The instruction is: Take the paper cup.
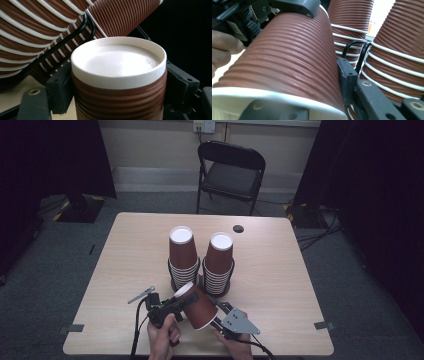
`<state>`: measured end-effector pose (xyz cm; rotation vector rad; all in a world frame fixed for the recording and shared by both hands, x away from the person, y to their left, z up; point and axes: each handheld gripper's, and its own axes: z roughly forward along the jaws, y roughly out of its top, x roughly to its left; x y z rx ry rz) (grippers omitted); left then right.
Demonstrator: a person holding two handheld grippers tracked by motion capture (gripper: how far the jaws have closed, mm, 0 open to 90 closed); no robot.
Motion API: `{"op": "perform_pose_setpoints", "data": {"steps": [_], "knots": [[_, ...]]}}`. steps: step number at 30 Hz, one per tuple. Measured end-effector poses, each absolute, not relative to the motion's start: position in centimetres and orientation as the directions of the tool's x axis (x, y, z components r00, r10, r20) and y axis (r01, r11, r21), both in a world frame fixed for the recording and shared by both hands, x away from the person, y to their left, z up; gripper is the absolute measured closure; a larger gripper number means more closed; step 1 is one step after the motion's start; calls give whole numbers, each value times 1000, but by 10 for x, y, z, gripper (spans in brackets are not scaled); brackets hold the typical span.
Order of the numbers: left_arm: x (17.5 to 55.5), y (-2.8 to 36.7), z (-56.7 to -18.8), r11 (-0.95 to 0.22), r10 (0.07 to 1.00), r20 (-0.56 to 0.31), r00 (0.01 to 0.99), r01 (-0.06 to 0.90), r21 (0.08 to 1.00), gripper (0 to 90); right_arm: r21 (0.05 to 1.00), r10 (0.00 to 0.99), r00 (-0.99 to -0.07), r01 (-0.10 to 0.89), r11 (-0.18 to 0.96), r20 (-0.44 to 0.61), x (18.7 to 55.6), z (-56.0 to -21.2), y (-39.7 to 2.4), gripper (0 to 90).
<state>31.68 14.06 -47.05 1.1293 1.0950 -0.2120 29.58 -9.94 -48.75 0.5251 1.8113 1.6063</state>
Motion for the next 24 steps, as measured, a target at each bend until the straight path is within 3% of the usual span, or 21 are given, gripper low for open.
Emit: {"op": "perform_pose_setpoints", "data": {"steps": [7,24], "knots": [[316,142,-469,459,386,-759,525,604,652,194,986,681,-713,-105,129,-165,294,-487,-105,832],[321,148,-466,455,439,-728,527,568,686,164,988,667,-731,-70,137,-144,292,-486,-106,853]]}}
